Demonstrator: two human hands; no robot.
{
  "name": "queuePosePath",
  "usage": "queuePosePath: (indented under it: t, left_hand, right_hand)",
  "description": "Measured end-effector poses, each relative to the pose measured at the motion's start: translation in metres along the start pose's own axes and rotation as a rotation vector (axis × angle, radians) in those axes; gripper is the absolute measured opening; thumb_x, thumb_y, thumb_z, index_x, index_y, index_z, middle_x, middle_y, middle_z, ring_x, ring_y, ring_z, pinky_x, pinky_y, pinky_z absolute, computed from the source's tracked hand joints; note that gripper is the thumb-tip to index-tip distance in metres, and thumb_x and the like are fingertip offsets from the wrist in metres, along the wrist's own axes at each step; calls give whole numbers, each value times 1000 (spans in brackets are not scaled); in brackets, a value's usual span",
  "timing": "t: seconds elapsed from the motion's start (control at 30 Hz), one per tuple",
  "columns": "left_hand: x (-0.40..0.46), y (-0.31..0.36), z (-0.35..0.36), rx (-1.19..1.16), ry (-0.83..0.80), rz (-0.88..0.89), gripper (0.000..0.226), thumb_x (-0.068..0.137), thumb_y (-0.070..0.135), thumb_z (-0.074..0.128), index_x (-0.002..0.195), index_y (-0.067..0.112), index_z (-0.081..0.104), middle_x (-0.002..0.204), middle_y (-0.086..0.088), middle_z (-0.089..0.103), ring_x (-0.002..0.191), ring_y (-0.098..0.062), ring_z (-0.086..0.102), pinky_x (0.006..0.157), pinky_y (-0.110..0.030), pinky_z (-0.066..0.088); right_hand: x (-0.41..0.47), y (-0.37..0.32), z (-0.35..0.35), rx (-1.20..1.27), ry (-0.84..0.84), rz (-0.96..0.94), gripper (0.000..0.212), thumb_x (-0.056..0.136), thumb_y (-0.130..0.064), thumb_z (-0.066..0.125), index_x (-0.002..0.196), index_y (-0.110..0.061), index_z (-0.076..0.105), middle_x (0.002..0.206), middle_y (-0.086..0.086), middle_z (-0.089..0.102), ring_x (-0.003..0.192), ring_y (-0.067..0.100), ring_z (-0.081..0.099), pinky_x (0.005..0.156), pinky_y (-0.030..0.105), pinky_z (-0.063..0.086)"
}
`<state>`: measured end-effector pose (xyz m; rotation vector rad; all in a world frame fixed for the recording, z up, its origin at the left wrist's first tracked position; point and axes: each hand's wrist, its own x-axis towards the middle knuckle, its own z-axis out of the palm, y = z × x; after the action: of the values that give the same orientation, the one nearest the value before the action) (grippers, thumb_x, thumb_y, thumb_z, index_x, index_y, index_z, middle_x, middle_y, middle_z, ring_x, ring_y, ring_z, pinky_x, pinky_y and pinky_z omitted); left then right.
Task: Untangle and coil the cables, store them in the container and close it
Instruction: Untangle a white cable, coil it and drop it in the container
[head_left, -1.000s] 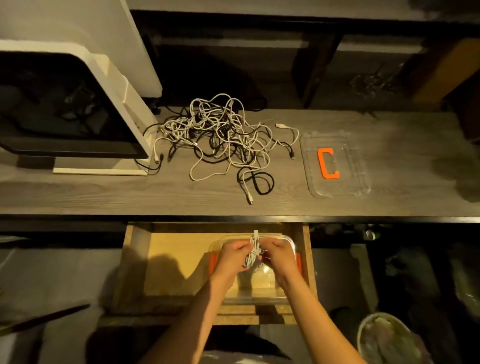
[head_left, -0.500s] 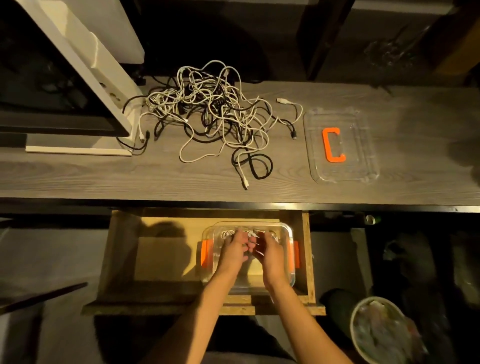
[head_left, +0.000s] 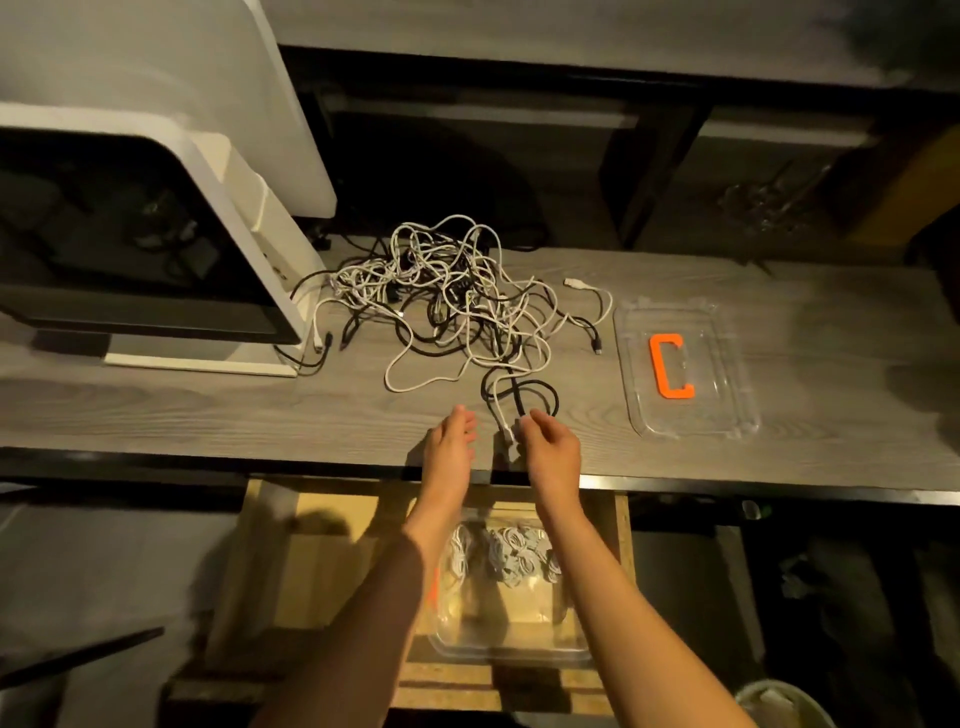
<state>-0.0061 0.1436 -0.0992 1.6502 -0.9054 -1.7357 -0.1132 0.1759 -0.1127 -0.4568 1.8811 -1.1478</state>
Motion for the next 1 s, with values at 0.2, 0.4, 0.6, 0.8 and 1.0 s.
queuePosePath:
  t: [0.2,0.4,0.6,0.8,1.0]
  left_hand:
    - [23,7,1,-68,-105,-108,61,108,45,24,150,4,36,156,-15,38,145,-25,35,118,-36,26]
    - [22,10,-1,-190,-169,-167,66,106,50,24,148,2,40,132,-8,59,115,-18,56,98,-31,43]
    - [5,44,-12,-361,-286,-191,62,104,54,24,125,7,58,120,-14,69,114,-24,63,85,-35,50]
    - [-26,92,-20,-266,-288,27,29,104,21,46,111,2,67,91,-13,74,94,-22,70,77,-29,54]
    - [-72,128,-35,-88,-231,222,25,104,16,46,101,8,70,59,2,41,49,-11,44,56,-29,41]
  right_hand:
    - [32,-3,25,-150,-87,10,32,90,-23,71,118,-7,68,100,7,74,90,18,69,87,38,57]
    - [22,1,32,58,-169,100,15,92,-7,62,98,-3,76,90,14,76,79,23,71,83,43,59]
    - [-19,-29,12,521,-425,285,22,93,-7,65,110,7,69,74,6,61,56,9,45,50,17,40]
    - [-53,-61,-13,368,-490,78,15,93,-4,62,100,-5,75,69,1,62,62,10,52,61,21,45]
    - [-67,-99,-30,431,-315,-77,32,80,-37,66,97,-12,76,96,9,73,87,18,66,82,31,50]
